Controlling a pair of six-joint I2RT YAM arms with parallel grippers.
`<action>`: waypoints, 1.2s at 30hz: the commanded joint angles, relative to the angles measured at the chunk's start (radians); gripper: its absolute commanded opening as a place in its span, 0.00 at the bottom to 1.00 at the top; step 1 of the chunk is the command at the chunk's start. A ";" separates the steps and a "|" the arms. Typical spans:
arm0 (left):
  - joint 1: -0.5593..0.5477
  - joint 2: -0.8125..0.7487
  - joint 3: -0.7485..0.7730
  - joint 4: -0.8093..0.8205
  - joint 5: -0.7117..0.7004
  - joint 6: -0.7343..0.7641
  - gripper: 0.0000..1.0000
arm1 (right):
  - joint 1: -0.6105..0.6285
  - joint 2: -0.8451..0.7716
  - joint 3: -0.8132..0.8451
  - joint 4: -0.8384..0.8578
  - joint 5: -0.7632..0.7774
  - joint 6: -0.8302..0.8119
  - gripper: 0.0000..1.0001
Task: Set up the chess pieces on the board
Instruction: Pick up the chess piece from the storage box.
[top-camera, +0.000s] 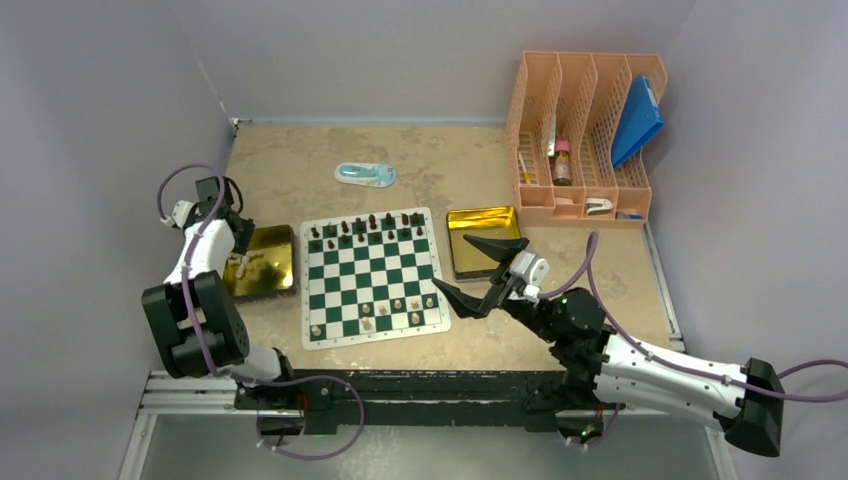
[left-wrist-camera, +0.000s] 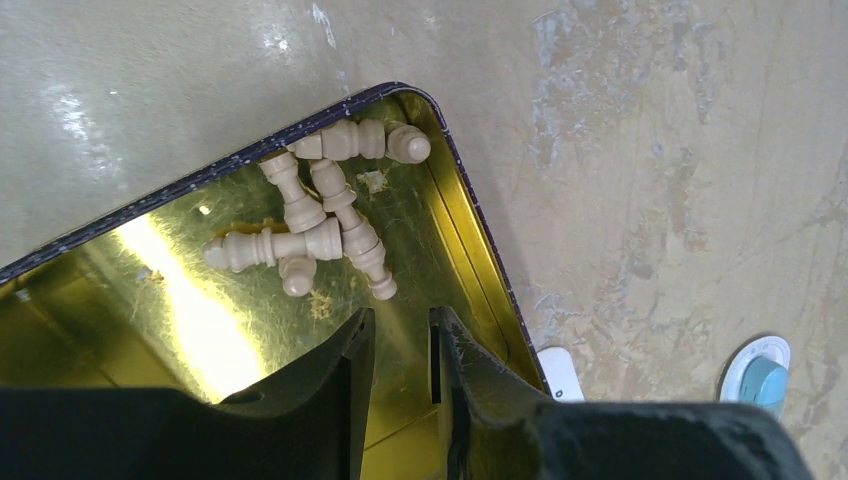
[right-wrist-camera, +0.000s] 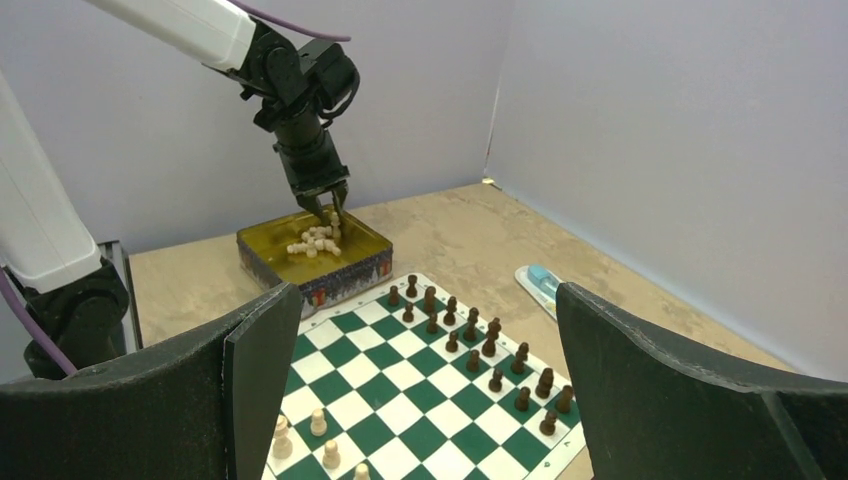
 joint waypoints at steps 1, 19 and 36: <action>0.017 0.037 -0.033 0.100 0.053 -0.004 0.25 | 0.003 0.018 0.053 0.064 0.021 -0.022 0.99; 0.027 0.150 0.005 0.098 0.077 0.012 0.28 | 0.003 0.021 0.074 0.055 0.020 -0.042 0.99; 0.026 0.206 0.023 0.107 0.096 0.035 0.28 | 0.003 -0.020 0.071 0.038 0.043 -0.061 0.99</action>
